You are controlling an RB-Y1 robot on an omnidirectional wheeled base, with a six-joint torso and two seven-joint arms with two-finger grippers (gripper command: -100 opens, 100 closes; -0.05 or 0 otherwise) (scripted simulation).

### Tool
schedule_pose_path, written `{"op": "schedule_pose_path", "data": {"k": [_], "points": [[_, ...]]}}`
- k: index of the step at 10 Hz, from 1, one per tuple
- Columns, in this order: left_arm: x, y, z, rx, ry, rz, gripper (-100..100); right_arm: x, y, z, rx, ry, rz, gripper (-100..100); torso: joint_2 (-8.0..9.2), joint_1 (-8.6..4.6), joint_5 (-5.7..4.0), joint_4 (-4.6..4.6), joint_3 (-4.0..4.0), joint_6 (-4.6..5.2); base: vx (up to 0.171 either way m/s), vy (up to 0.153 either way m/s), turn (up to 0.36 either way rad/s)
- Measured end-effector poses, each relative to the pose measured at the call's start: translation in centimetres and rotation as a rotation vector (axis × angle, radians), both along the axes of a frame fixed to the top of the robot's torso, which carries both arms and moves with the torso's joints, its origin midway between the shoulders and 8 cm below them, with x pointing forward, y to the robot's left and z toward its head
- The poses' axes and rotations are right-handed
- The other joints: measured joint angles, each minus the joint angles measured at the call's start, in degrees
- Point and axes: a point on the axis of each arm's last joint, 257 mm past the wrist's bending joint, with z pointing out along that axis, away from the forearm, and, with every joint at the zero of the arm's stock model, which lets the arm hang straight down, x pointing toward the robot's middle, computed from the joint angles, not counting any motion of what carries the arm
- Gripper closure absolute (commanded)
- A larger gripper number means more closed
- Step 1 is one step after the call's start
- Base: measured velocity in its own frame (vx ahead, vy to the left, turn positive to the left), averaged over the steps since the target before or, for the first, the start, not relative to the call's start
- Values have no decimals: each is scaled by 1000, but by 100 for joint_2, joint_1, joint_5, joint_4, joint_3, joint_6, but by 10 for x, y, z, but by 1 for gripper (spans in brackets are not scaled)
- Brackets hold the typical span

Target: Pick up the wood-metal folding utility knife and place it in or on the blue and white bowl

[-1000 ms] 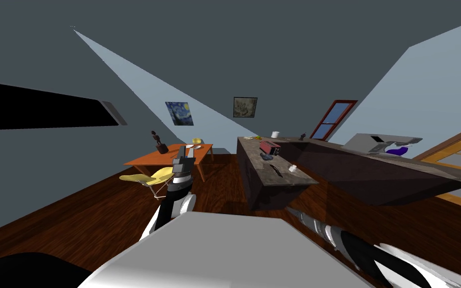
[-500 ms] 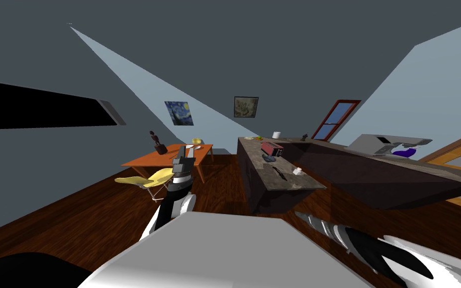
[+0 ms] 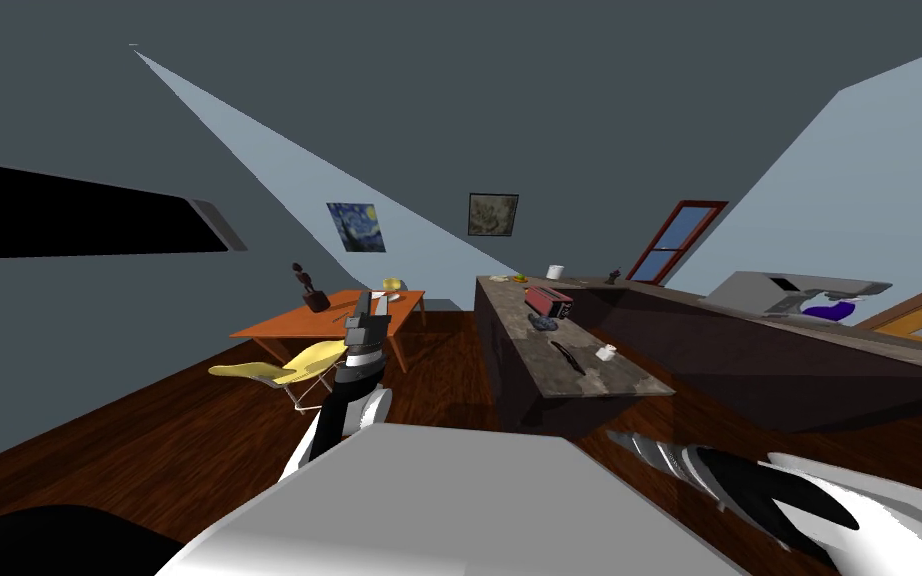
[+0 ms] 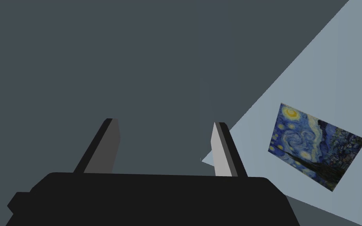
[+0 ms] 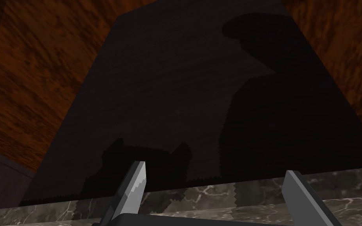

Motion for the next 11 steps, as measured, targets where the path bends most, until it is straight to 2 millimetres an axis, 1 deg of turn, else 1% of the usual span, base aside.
{"op": "schedule_pose_path", "data": {"k": [2, 3, 4, 5, 6, 8, 11], "points": [[0, 0, 0, 0, 0, 0, 0, 1, -13, 7, -59, 44, 32, -100, -10, 2, 1, -2, -5, -1, 163, -21, 10], [0, 0, 0, 0, 0, 0, 0, -3, -16, 8, -77, 61, 45, -100, -1, -3, -1, -1, -1, 1, 161, -44, 6], [0, 0, 0, 0, 0, 0, 0, -2, -20, 11, -95, 74, 55, -100, -5, -9, -2, -1, -2, 0, 123, -23, 13], [0, 0, 0, 0, 0, 0, 0, -3, -22, 12, -107, 85, 66, -100, 7, -4, -3, 1, 3, 1, 124, -13, 8], [0, 0, 0, 0, 0, 0, 0, -3, -23, 14, -121, 98, 77, -100, 8, 0, -1, 2, 5, 1, 202, -34, 18], [0, 0, 0, 0, 0, 0, 0, -3, -26, 19, -153, 131, 108, -100, -22, -11, -3, -5, -13, -1, 217, -50, 30], [0, 0, 0, 0, 0, 0, 0, -5, -24, 22, -178, 168, 147, -100, -33, -11, -4, -8, -20, -1, 225, -40, 30]]}}
